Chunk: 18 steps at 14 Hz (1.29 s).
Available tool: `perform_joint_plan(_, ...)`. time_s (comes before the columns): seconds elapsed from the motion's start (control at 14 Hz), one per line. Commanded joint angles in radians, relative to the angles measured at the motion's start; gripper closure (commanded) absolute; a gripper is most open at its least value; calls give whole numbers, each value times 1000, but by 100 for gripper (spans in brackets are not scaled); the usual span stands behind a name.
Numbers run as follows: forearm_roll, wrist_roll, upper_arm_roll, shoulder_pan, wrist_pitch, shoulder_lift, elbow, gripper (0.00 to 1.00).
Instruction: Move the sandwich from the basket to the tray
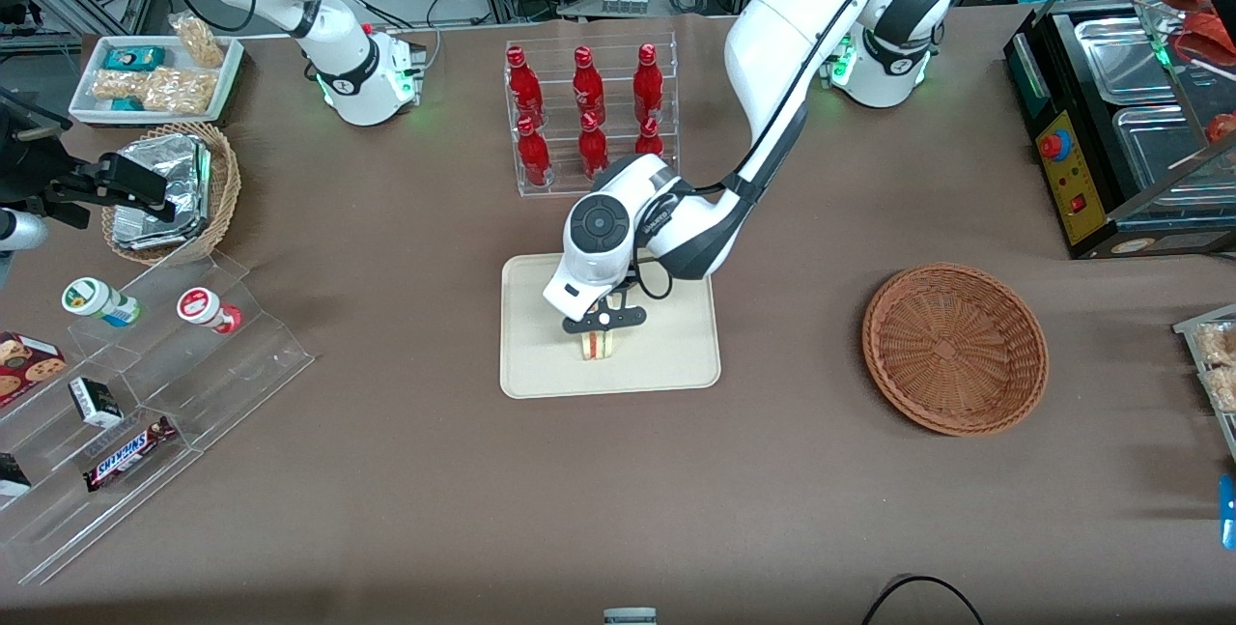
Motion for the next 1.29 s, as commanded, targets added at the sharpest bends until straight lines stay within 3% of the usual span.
perform_joint_plan(0.0, 0, -11, 11, -5, -82, -56, 18, 0)
perform_joint_plan(0.29, 4, -9, 22, 30, -240, -202, 0, 0)
perform_joint_plan(0.43, -13, -55, 88, 37, -358, -257, -18, 0)
perform_joint_plan(0.57, -9, -20, 94, 76, -385, -346, -134, 0)
perform_joint_plan(1.0, 7, 346, 97, 298, -408, -626, -450, 0)
perform_joint_plan(1.21, 83, 573, 96, 418, -527, -746, -499, 0)
